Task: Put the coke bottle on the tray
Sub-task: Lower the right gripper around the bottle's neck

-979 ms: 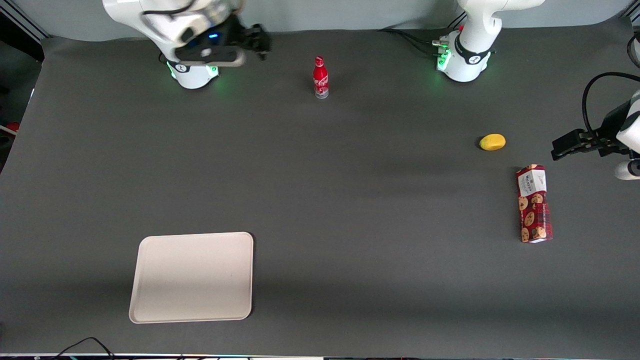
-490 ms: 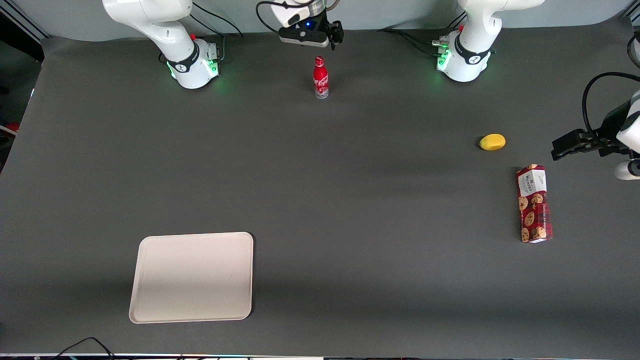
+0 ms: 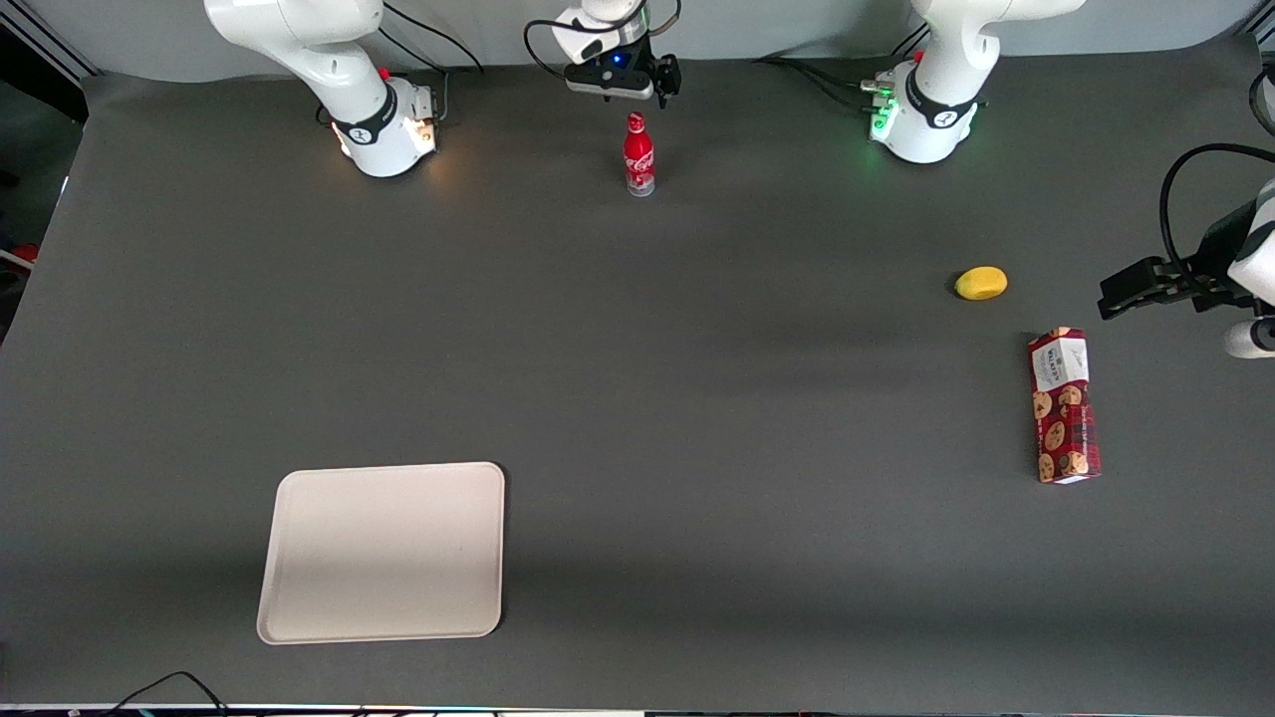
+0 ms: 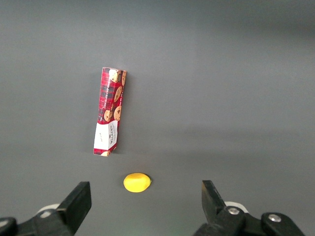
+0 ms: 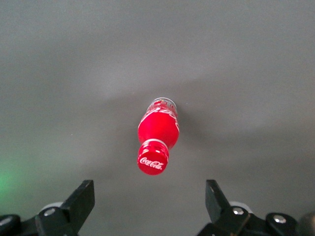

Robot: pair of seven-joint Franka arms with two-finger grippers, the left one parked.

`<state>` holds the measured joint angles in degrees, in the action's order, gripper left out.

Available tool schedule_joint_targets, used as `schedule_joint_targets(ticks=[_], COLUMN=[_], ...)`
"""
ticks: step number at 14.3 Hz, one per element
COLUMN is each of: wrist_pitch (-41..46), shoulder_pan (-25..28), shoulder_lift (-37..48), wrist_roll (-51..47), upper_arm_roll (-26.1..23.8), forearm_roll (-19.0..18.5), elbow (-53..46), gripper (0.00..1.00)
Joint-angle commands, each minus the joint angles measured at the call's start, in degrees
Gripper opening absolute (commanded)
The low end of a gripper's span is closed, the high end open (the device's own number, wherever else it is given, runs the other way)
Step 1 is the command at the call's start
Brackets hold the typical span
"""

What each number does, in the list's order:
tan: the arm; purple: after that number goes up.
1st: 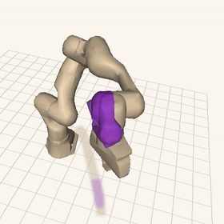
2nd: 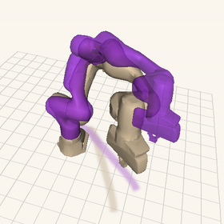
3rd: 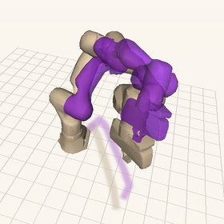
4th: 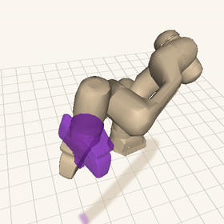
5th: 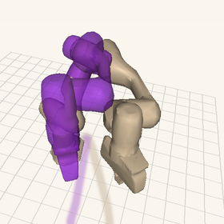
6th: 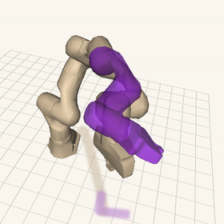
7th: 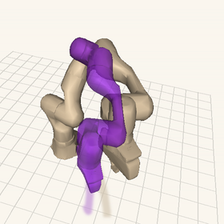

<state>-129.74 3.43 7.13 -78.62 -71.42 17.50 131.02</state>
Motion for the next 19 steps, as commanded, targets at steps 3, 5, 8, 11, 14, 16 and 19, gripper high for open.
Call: schedule_joint_targets(ticks=[3,5,8,11,14,16,19], wrist_pitch=[-1.8,-2.2,-2.9,-5.5,-7.7,-7.8,-7.7], shoulder_pan=[-0.8,-0.7,-1.1,-1.1,-0.8,-0.4,0.4], shoulder_lift=[-1.4,-1.6,-3.4,-5.4,-8.7,-12.5,-13.8], wrist_roll=[-1.1,-1.1,-1.2,-4.5,-10.2,-13.5,-16.0], upper_arm_roll=[-0.7,-0.7,-0.6,-0.6,-0.6,-0.6,-0.6], forearm_roll=[-0.8,-1.7,-3.6,-8.1,-15.1,-19.1,-20.9], elbow=[0.9,1.5,1.3,1.3,1.5,1.5,1.5], gripper=[1.00,1.00,1.00,1.00,1.00,0.99,0.99])
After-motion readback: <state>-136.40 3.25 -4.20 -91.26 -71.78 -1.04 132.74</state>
